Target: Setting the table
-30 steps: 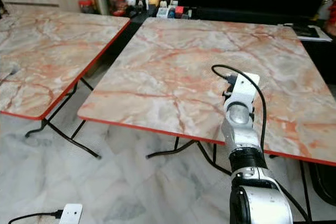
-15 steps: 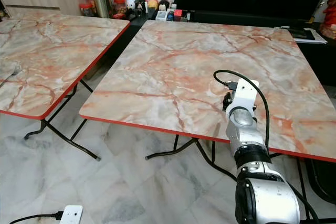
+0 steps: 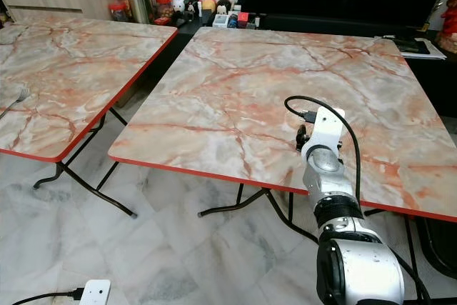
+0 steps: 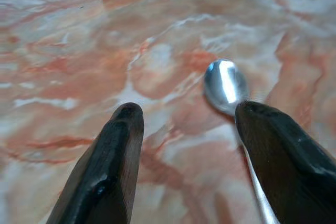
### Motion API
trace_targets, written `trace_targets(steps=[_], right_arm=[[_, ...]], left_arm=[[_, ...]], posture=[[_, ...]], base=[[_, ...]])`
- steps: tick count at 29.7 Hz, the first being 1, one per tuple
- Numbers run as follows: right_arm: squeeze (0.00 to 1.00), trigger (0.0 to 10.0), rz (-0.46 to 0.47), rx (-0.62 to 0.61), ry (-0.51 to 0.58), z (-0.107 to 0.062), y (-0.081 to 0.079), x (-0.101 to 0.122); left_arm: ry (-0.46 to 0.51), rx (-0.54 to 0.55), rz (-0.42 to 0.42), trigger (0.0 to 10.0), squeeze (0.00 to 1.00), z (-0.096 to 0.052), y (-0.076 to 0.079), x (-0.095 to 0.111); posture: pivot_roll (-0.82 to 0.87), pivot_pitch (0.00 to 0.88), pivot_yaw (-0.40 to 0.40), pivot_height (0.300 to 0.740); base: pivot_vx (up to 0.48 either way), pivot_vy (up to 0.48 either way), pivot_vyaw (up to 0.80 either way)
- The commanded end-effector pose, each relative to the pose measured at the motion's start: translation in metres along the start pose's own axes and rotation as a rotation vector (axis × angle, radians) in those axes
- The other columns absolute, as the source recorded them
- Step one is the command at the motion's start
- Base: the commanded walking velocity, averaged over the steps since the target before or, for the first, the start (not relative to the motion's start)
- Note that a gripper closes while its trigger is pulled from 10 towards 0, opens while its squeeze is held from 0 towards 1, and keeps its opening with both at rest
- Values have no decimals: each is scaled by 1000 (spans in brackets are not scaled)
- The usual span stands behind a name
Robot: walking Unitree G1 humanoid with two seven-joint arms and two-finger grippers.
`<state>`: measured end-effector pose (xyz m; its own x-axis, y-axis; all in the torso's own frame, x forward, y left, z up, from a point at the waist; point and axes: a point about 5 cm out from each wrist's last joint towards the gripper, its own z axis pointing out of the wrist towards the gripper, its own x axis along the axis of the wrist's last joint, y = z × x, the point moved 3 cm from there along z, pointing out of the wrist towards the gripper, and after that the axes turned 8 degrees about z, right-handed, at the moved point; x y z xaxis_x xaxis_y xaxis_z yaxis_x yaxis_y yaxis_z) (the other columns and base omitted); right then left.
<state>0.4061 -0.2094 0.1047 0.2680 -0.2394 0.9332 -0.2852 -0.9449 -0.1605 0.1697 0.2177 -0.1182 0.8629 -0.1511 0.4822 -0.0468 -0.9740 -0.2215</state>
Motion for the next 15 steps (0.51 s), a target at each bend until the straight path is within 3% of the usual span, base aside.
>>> trace_targets(steps=[1,15], right_arm=[[0,10000,13,-14,15,0,6,4],[0,10000,32,24,21,-3,-7,-5]], left_arm=[[-6,9,-3,10000,0,0,-2,-1],[-8,7,-1,10000,0,0,-1,-3]], posture=[[8,30,7,740],[14,21,6,740]], base=[[341,0,-712],[350,0,-51]])
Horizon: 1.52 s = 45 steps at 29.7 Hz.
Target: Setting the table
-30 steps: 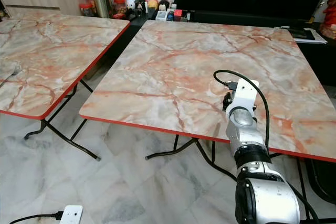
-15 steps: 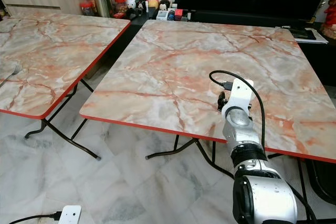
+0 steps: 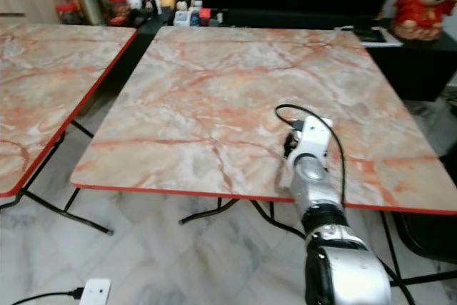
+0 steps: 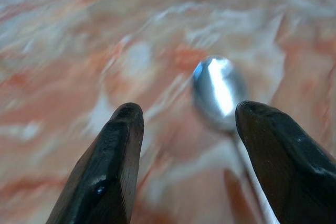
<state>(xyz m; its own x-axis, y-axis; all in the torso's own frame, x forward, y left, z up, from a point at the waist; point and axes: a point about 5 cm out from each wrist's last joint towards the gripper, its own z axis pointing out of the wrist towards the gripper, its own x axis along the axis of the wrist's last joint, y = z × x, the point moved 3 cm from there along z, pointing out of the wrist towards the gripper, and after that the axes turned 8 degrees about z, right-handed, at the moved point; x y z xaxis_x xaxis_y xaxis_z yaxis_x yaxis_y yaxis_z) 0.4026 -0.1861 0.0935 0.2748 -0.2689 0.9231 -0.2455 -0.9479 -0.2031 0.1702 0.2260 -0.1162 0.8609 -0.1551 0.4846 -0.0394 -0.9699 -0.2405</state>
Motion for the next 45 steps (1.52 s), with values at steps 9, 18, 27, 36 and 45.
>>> trace_targets(steps=[9,18,27,36,45], right_arm=[[0,10000,-11,-3,76,-1,6,19],[0,10000,-21,22,112,-15,-2,27],[0,10000,-72,44,71,-24,1,18],[0,10000,-84,-16,-61,-25,16,-13],[0,10000,-74,30,-113,-21,9,-26]], left_arm=[[-7,-10,1,10000,0,0,6,-1],[-6,-13,5,10000,0,0,8,-1],[-12,-26,15,10000,0,0,10,-3],[-14,-30,10,10000,0,-1,11,-4],[-21,-24,9,10000,0,-1,8,-5]], posture=[[11,13,6,740],[7,2,-2,740],[-4,0,-2,740],[4,0,-3,740],[14,9,-4,740]], base=[[228,0,0],[0,0,0],[0,0,0],[0,0,0],[0,0,0]])
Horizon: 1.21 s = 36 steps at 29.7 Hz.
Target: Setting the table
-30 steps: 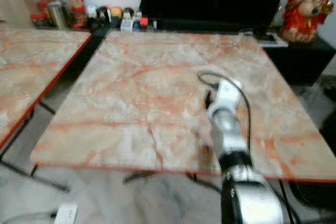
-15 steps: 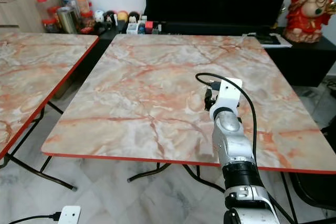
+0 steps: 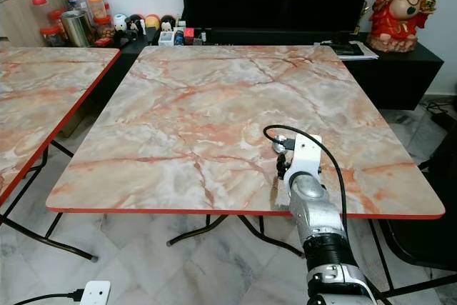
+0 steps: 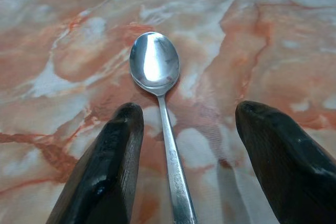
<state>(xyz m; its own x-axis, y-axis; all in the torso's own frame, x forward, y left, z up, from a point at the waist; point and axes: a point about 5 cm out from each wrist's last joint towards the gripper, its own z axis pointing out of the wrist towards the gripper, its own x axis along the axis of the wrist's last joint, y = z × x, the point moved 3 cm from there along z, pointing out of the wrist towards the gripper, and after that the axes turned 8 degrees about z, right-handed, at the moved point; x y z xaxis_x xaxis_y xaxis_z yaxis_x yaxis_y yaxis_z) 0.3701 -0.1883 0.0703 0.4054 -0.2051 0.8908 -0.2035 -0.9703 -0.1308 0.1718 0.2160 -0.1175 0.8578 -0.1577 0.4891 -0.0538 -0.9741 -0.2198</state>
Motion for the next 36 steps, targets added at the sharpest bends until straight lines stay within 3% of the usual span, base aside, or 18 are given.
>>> trace_targets(steps=[1,15,36], right_arm=[[0,10000,11,26,0,2,-7,2],[0,10000,11,56,-9,8,-14,0],[0,10000,1,18,-8,14,0,-6]], left_arm=[[-28,3,4,10000,0,-1,-2,-8],[-33,3,-4,10000,0,-1,-1,-9],[-40,4,-6,10000,0,-2,-2,-13]], posture=[[14,12,-5,740],[22,32,0,740],[29,45,4,740]], base=[[0,0,0],[0,0,0],[0,0,0]])
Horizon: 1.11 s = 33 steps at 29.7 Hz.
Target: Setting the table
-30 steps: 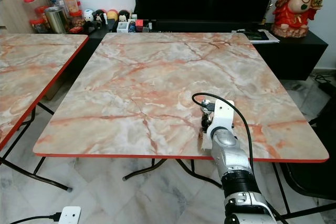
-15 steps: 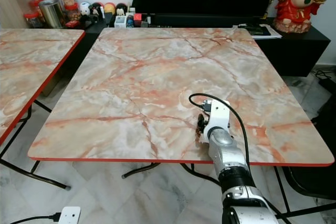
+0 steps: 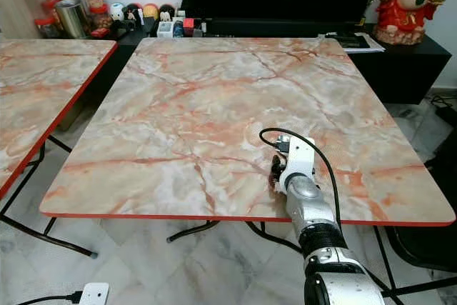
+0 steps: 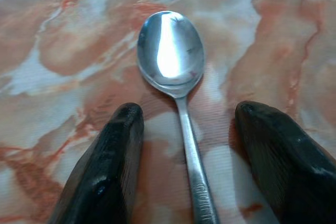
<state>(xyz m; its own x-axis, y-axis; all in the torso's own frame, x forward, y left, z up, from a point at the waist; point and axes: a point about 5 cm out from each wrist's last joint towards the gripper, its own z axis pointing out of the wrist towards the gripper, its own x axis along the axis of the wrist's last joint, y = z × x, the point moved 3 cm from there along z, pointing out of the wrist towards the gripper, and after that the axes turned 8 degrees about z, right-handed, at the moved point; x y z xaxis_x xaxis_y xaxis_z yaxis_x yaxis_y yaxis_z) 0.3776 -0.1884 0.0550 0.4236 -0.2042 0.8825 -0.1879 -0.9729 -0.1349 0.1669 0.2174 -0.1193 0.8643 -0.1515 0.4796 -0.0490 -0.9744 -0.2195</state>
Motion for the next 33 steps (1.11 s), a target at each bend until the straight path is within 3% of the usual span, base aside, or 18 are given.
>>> trace_targets(steps=[1,2,3,33], right_arm=[[0,8000,5,4,12,1,-1,4],[0,3333,7,11,12,1,-2,4],[0,0,6,26,12,1,-4,3],[0,0,-26,72,8,2,-13,-3]], left_arm=[[-28,2,-1,10000,0,-1,-2,-8],[-28,1,0,10000,0,-1,-2,-8],[-29,0,0,10000,0,-1,-1,-8],[-35,-16,4,10000,0,-1,4,-8]], posture=[[29,45,4,740],[31,46,4,740],[31,46,4,740],[27,41,3,740]], base=[[0,0,0],[0,0,0],[0,0,0],[0,0,0]])
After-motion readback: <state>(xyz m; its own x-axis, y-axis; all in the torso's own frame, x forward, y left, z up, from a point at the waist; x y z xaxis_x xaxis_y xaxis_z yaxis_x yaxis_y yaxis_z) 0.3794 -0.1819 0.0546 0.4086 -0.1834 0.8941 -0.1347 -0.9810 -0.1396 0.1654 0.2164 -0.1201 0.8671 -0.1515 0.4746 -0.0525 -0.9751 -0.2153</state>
